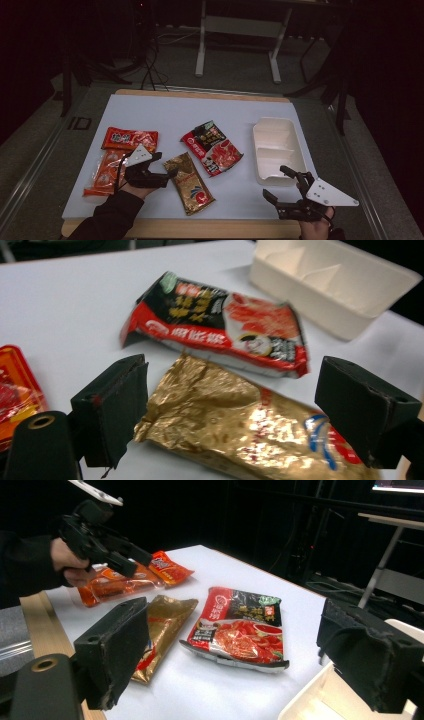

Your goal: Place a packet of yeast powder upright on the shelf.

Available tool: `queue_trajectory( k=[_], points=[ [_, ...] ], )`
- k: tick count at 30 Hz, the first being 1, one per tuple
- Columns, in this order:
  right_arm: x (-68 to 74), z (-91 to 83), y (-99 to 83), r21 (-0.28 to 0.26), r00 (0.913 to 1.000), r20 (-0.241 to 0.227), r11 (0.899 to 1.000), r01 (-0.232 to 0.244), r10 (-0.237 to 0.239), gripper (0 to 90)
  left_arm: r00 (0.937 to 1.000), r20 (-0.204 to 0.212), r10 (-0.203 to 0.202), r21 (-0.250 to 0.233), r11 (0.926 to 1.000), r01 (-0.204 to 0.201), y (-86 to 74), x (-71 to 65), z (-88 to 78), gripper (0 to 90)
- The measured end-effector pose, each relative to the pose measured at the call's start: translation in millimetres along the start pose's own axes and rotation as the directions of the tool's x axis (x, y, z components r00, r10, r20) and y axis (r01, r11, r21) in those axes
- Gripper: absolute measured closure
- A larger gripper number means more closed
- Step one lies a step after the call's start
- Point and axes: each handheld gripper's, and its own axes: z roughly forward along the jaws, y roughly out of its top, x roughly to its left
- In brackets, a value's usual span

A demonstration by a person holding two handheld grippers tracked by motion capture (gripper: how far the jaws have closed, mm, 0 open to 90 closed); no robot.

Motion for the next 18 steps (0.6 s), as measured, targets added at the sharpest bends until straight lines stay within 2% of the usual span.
queue_trajectory(
  k=[2, 5, 6, 8, 10, 12, 16, 18],
  points=[
    [-0.1, 0.2, -0.1, -0.003, 1.0000, -0.002, 1.000, 0.003, -0.003, 13.0, 0.9999, -0.010, -0.010, 0.014, 0.9999, 0.010, -0.3, 1.3, 3.2, 14.5],
    [0.3, 0.7, -0.2, -0.001, 1.0000, -0.007, 1.000, 0.005, -0.005, 13.0, 0.9996, -0.024, -0.015, 0.062, 0.9980, 0.016, -1.1, 5.6, 13.5, 15.3],
    [0.3, 0.9, -0.3, 0.000, 0.9999, -0.007, 1.000, 0.007, -0.007, 13.0, 0.9988, -0.035, -0.036, 0.066, 0.9971, 0.038, -1.4, 7.9, 16.8, 15.4],
    [0.0, 1.3, -0.9, 0.000, 1.0000, -0.006, 1.000, 0.006, -0.006, 13.0, 0.9976, -0.028, -0.064, 0.068, 0.9955, 0.065, -1.9, 11.9, 20.7, 17.8],
    [-0.4, 1.9, -1.7, 0.008, 0.9999, -0.014, 1.000, -0.003, 0.003, 13.0, 0.9963, -0.035, -0.079, 0.098, 0.9917, 0.082, -2.3, 15.4, 26.9, 20.7],
    [-0.7, 2.4, -2.5, 0.016, 0.9999, -0.013, 1.000, -0.007, 0.007, 13.0, 0.9950, -0.035, -0.093, 0.109, 0.9894, 0.096, -3.3, 18.8, 31.5, 23.1],
    [-1.4, 2.4, -3.6, 0.023, 0.9998, -0.013, 1.000, -0.013, 0.013, 13.0, 0.9904, -0.085, -0.109, 0.135, 0.9836, 0.120, -4.8, 25.2, 37.2, 27.1],
    [-1.8, 2.8, -4.3, 0.028, 0.9997, -0.017, 0.999, -0.019, 0.020, 13.0, 0.9884, -0.079, -0.130, 0.147, 0.9791, 0.140, -6.4, 27.9, 39.4, 27.7]
  ],
)
